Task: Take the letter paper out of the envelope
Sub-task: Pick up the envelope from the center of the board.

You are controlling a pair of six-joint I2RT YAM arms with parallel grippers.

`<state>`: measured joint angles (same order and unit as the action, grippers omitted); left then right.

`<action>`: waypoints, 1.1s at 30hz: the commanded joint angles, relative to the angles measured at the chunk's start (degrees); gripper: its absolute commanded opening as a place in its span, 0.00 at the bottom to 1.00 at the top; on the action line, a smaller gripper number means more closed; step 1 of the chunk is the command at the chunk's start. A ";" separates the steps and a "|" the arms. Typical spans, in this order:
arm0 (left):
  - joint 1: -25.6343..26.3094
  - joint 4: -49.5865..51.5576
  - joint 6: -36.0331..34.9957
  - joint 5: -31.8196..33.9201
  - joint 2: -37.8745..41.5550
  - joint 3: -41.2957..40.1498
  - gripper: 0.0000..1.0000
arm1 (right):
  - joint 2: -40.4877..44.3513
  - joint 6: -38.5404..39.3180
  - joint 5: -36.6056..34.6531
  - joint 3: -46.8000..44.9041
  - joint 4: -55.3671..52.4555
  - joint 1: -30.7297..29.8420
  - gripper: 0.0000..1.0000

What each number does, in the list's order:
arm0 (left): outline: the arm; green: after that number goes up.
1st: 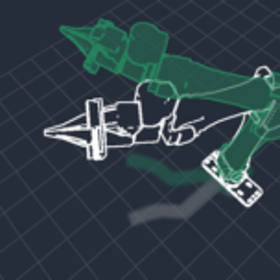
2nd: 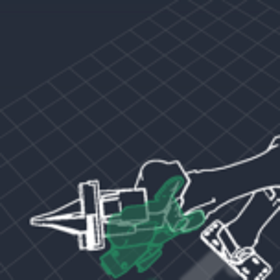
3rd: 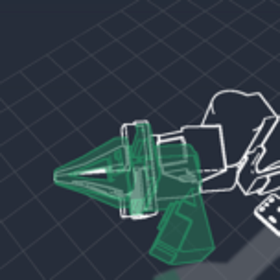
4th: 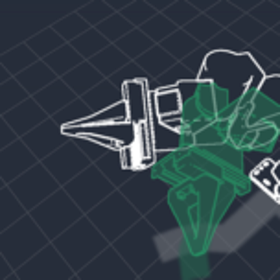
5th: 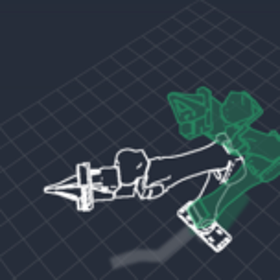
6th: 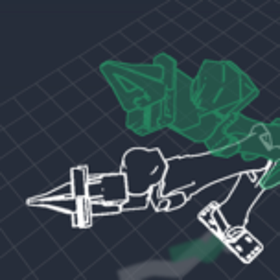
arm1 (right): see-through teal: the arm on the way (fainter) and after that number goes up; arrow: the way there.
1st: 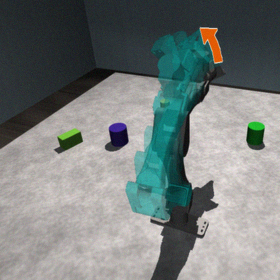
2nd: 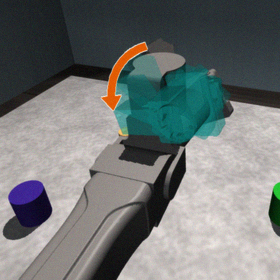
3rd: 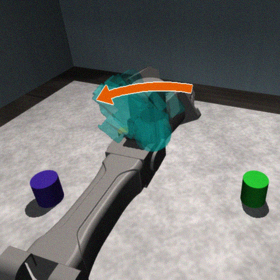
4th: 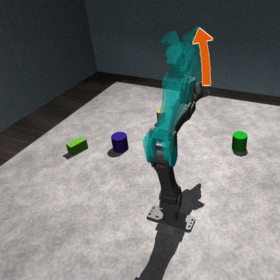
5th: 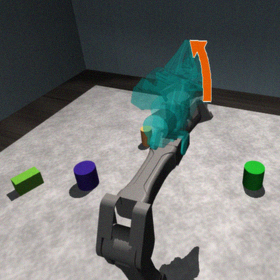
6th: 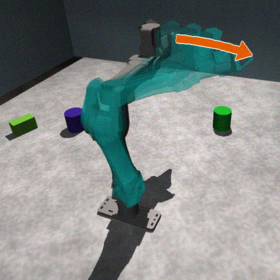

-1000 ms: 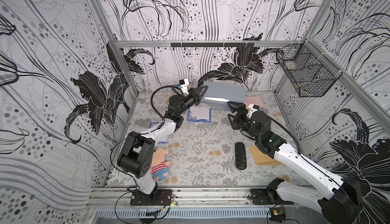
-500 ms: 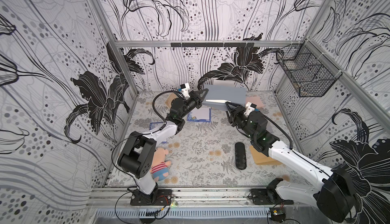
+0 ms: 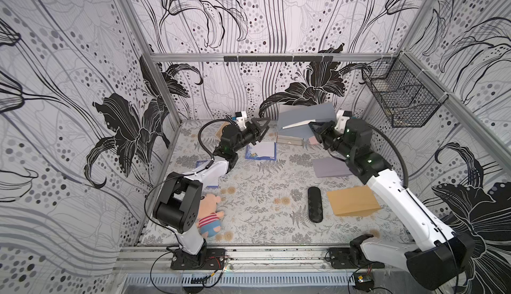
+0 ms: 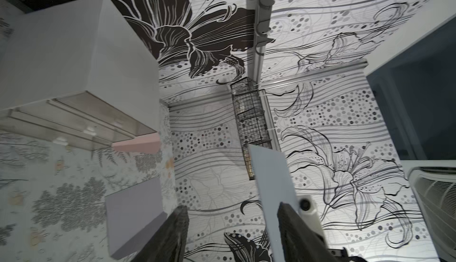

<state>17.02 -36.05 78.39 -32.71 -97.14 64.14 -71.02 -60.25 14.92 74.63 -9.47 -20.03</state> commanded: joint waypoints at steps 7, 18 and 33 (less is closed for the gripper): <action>-4.58 22.04 -24.58 -20.82 -4.52 9.75 0.65 | -17.14 44.01 40.81 16.84 -40.48 3.78 0.00; -2.62 9.93 -21.97 -29.53 -1.75 -3.67 0.65 | -27.74 55.52 51.66 14.81 -48.81 2.17 0.00; -1.92 12.91 -23.20 -36.24 5.16 -11.66 0.64 | -31.98 55.54 57.12 10.44 -40.94 -3.34 0.00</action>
<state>15.00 -23.99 57.06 -66.43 -93.60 53.93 -101.25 -6.68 69.93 84.64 -50.94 -22.70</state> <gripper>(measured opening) 0.651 0.045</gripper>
